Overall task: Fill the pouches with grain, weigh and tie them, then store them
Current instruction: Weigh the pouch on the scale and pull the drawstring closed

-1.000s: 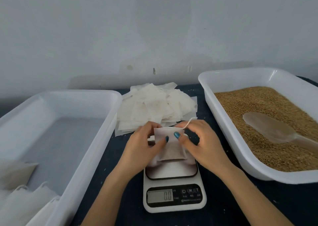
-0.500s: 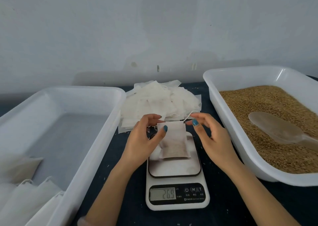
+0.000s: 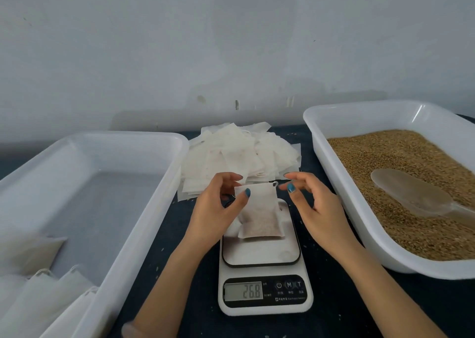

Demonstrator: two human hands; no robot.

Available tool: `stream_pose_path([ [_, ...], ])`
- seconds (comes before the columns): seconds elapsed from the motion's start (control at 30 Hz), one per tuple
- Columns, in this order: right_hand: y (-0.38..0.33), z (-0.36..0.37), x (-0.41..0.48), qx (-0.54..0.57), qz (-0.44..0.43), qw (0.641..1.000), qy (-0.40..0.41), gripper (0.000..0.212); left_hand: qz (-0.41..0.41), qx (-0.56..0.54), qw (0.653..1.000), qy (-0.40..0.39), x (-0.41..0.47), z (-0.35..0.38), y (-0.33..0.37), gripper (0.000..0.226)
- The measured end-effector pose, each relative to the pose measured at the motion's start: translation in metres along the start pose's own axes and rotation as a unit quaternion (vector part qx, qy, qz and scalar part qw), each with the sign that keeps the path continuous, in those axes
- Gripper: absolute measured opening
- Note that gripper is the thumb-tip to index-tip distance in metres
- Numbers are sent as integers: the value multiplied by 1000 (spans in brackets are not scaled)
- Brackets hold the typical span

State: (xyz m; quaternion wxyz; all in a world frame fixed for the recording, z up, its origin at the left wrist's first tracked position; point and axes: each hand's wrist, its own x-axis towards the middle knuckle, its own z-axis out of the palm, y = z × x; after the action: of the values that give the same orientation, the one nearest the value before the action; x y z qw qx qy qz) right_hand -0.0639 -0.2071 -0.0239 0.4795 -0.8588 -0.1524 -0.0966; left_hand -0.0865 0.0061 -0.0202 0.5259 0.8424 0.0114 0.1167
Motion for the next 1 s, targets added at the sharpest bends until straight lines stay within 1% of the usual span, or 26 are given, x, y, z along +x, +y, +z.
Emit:
stream_pose_path([
  [0.07, -1, 0, 0, -6, -7, 1000, 4, 31, 4, 23, 1000, -10, 1, 3, 4, 24],
  [0.17, -2, 0, 1, -5, -19, 1000, 0, 33, 32, 89, 995, -29, -3, 5, 14, 15],
  [0.23, -6, 0, 1, 11, -27, 999, -20, 38, 68, 125, 990, -22, -10, 2, 25, 6],
  [0.3, -14, 0, -1, 42, -39, 998, -40, 43, 102, 156, 982, 0, -20, -4, 41, 4],
  [0.33, -19, 2, -3, 62, -46, 996, -45, 41, 119, 169, 978, 18, -26, -9, 50, 4],
  [0.43, -40, 13, -3, 110, -67, 990, -49, 21, 171, 237, 954, 72, -47, -30, 79, 5],
  [0.5, -63, 26, 0, 138, -82, 985, -69, 22, 190, 331, 920, 95, -60, -52, 97, 16],
  [0.53, -77, 34, 2, 148, -97, 980, -87, 25, 173, 383, 902, 100, -67, -64, 105, 17],
  [0.6, -106, 53, 6, 156, -122, 971, -134, 25, 76, 487, 865, 93, -77, -90, 116, 10],
  [0.67, -132, 74, 10, 155, -142, 959, -191, 12, -11, 532, 840, 103, -86, -120, 119, 17],
  [0.7, -143, 85, 11, 154, -159, 952, -214, 7, -40, 530, 841, 105, -88, -136, 119, 13],
  [0.77, -163, 107, 13, 149, -186, 939, -249, 8, -74, 503, 853, 116, -88, -166, 113, 7],
  [0.83, -182, 131, 13, 128, -187, 927, -298, 21, -105, 466, 869, 125, -87, -193, 102, 10],
  [0.9, -195, 153, 13, 73, -175, 920, -343, 38, -123, 414, 891, 139, -81, -214, 86, 11],
  [1.0, -208, 181, 13, -7, -175, 910, -375, 64, -130, 405, 888, 172, -69, -240, 59, 12],
])
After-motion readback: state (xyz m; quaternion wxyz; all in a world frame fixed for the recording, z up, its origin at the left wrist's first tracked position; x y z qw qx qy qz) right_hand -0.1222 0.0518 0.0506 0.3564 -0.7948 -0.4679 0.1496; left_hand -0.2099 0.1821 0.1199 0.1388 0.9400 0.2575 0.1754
